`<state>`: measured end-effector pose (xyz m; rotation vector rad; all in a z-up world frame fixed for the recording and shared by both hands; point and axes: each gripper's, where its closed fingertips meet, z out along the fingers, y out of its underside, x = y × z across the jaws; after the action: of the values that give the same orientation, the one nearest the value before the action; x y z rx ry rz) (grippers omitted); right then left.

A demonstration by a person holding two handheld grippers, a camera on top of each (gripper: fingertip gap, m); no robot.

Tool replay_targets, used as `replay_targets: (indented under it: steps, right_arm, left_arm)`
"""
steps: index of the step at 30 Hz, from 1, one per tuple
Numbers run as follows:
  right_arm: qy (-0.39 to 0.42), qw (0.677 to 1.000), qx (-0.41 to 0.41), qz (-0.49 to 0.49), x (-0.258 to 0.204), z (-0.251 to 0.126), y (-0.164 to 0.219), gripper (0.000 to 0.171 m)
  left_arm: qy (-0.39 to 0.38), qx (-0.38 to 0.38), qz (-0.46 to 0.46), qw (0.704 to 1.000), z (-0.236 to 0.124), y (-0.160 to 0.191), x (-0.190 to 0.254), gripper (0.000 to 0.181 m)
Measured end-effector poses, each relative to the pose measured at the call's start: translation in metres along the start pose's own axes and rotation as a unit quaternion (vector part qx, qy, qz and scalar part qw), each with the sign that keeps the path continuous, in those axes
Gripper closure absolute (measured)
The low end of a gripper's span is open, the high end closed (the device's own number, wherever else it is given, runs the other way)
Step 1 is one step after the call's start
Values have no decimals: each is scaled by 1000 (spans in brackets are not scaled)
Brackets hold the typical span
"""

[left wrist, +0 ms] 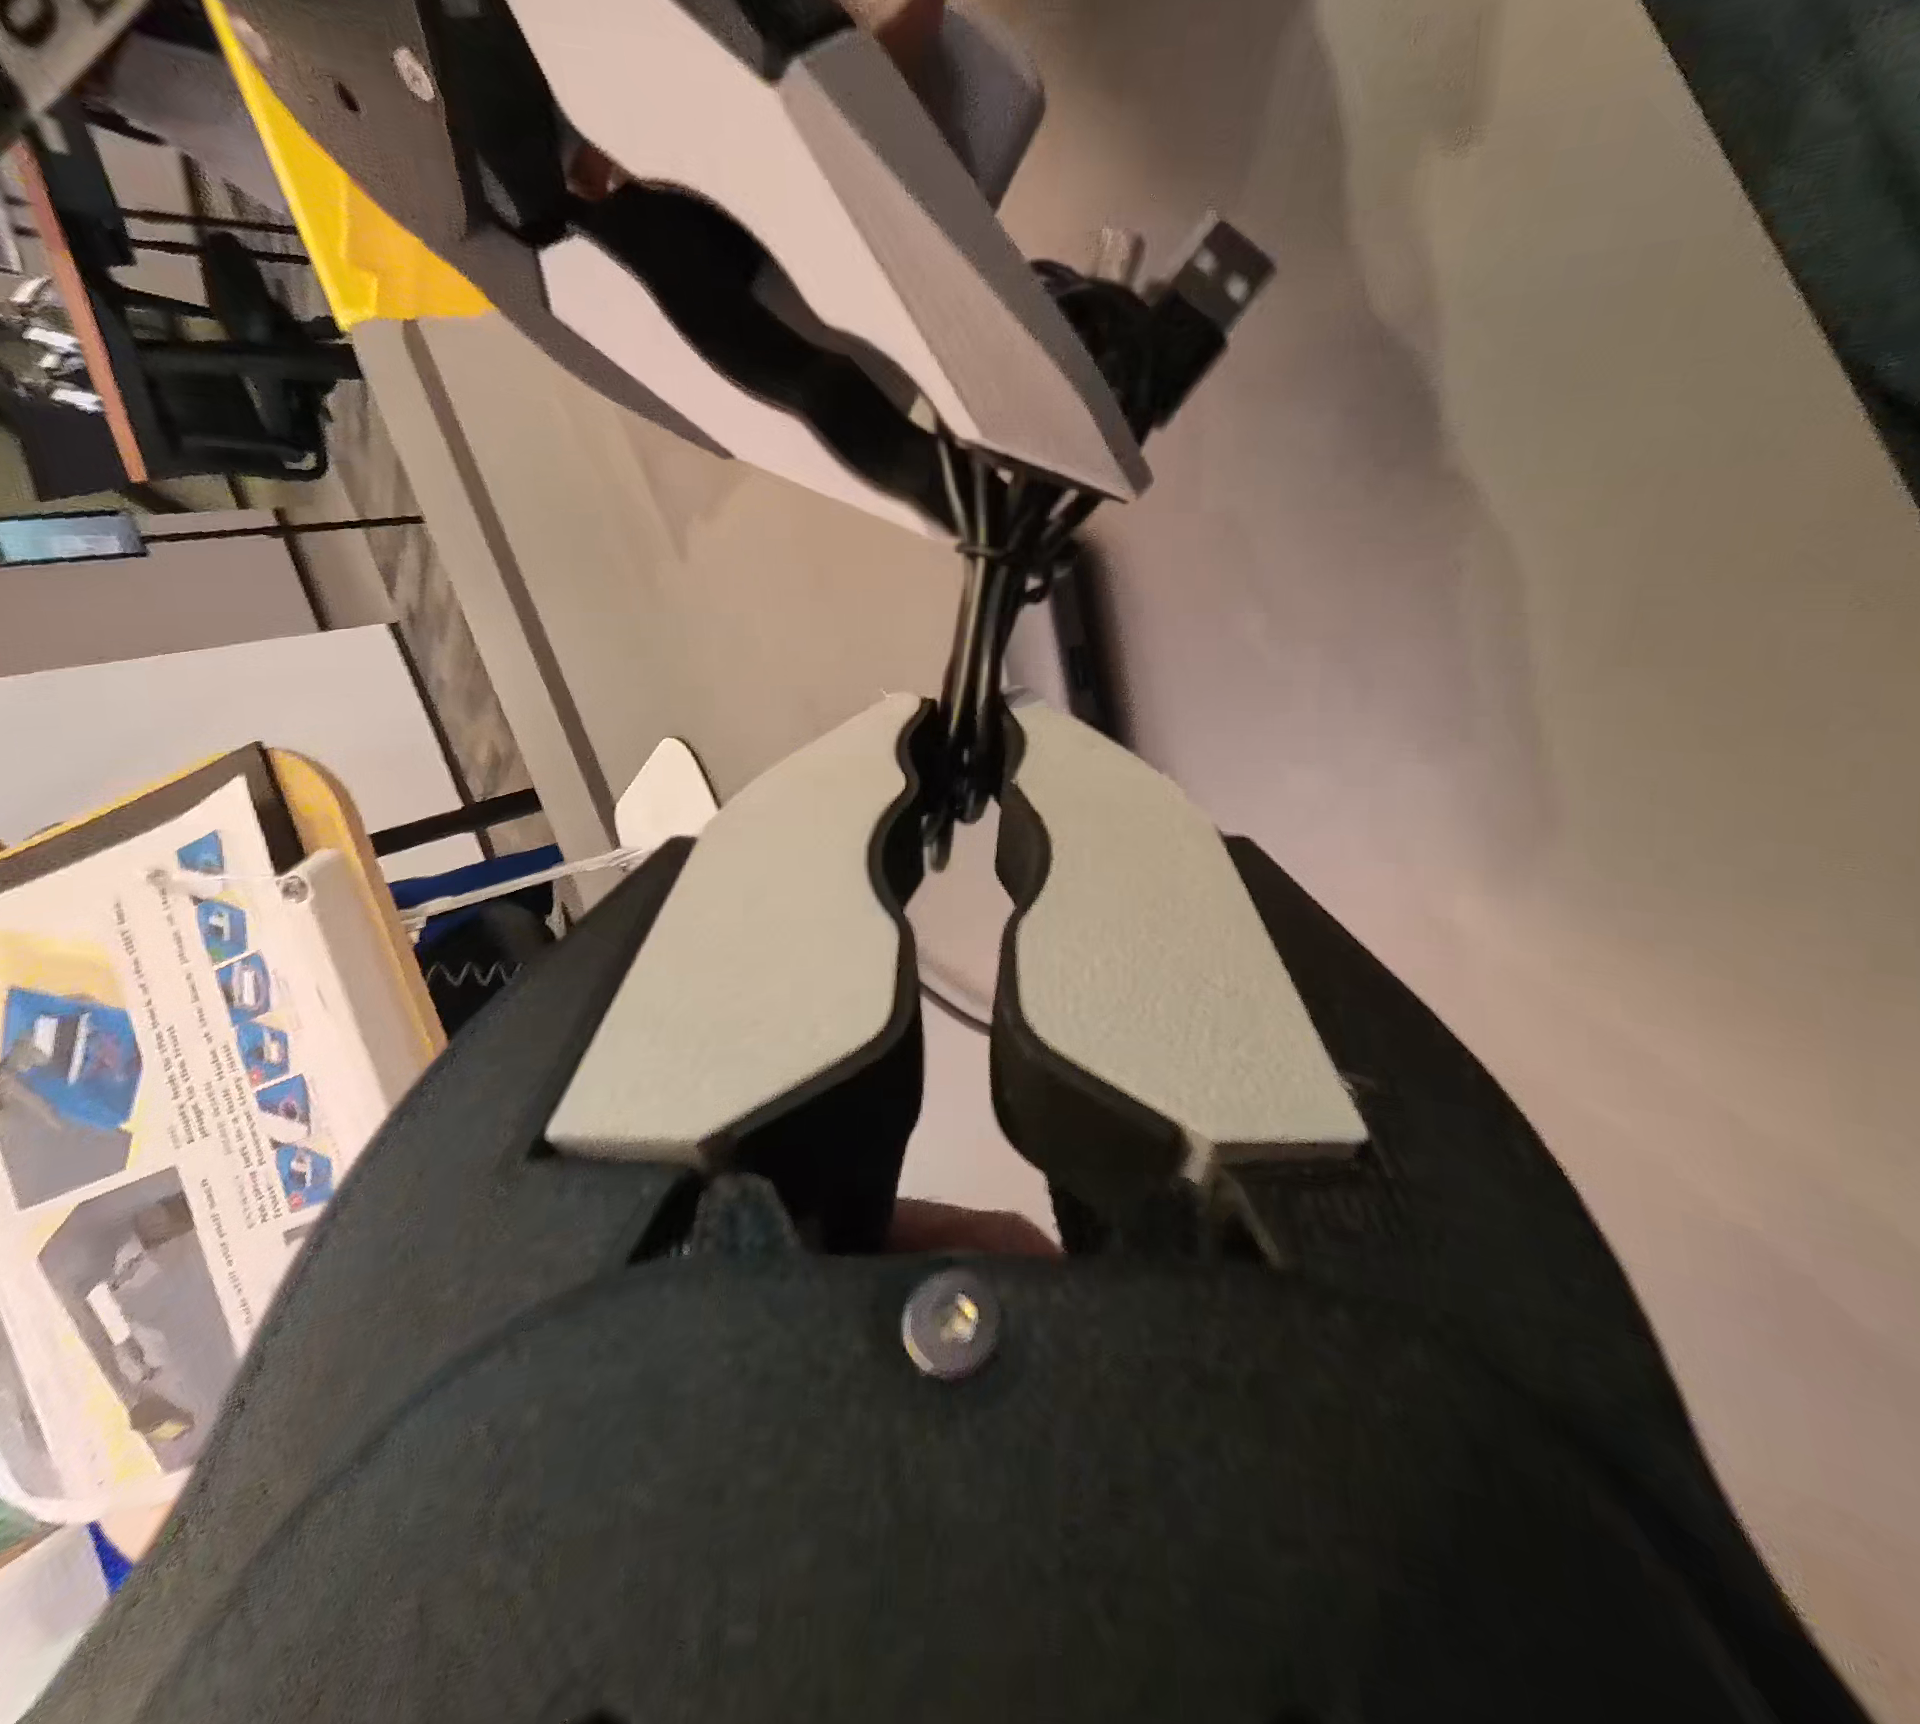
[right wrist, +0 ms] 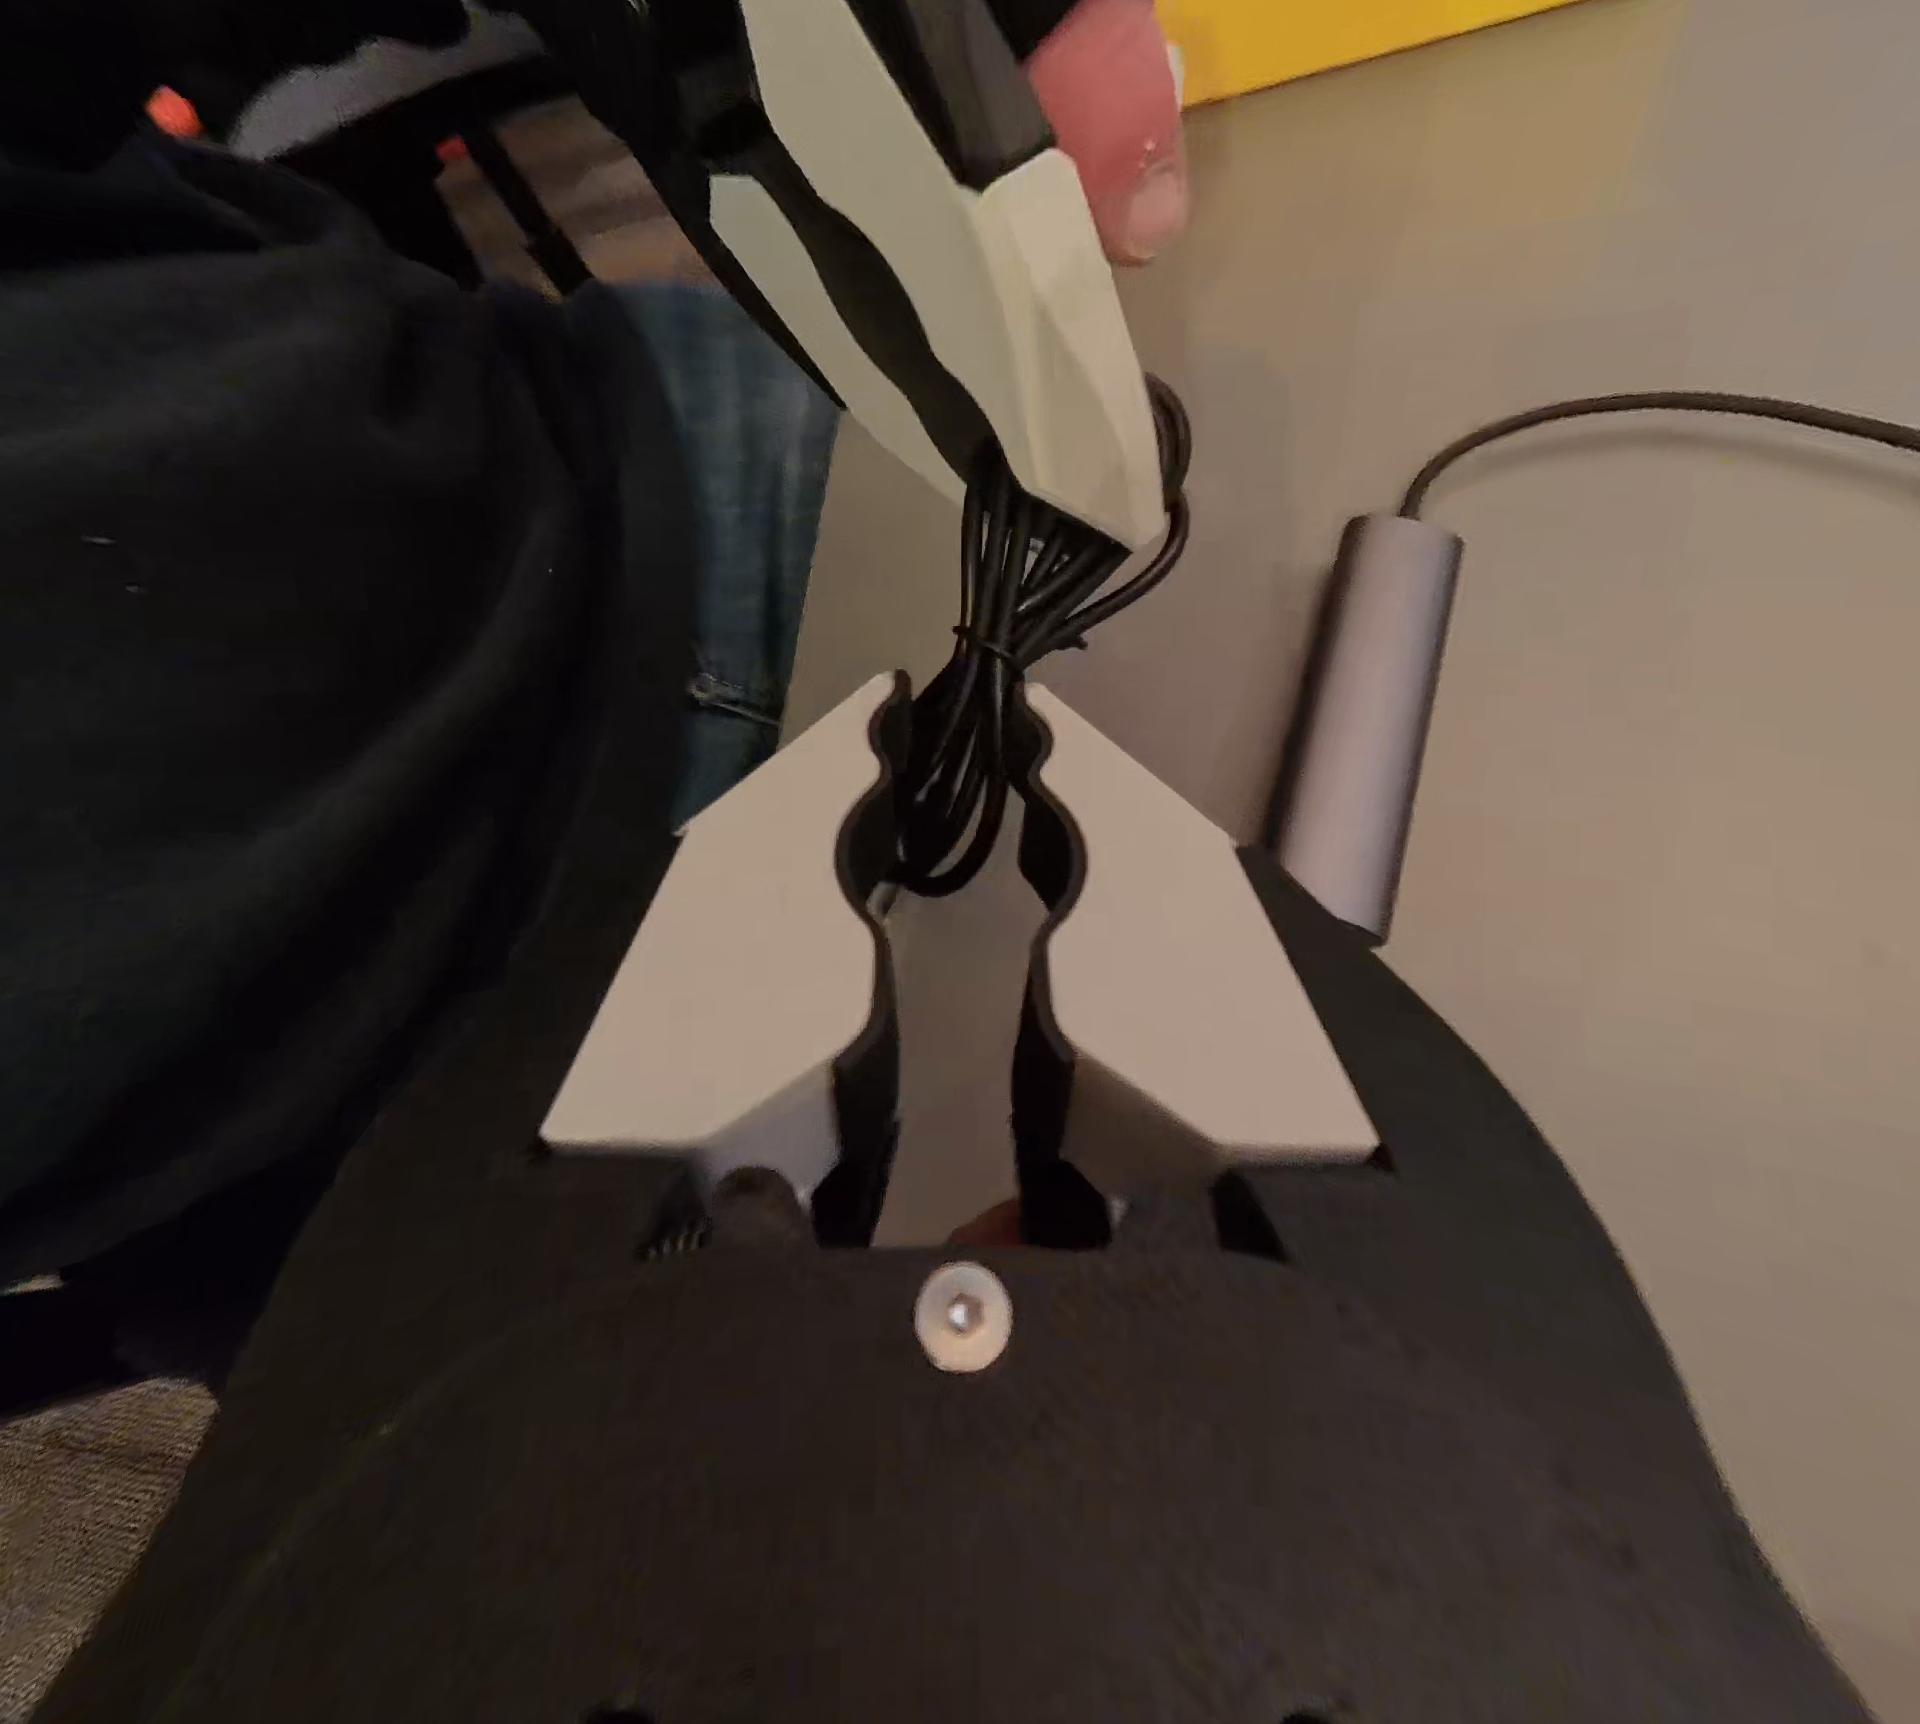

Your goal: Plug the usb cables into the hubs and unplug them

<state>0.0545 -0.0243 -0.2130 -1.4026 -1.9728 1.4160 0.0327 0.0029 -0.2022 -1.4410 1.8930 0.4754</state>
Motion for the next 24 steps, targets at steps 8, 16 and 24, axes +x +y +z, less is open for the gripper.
replay_targets:
  steps: [8,16,24]
  right_arm:
    - [62,992,92,58,33,-13,-17,168]
    - [133,980,125,75,53,-31,-23,168]
    - [140,946,276,99,56,-54,-66,168]
  left_arm:
    - [-105,-32,-118,987,2,29,-34,150]
    - [-62,-1,-330,942,6,46,-28,118]
    - [76,217,-549,803,24,-12,-31,123]
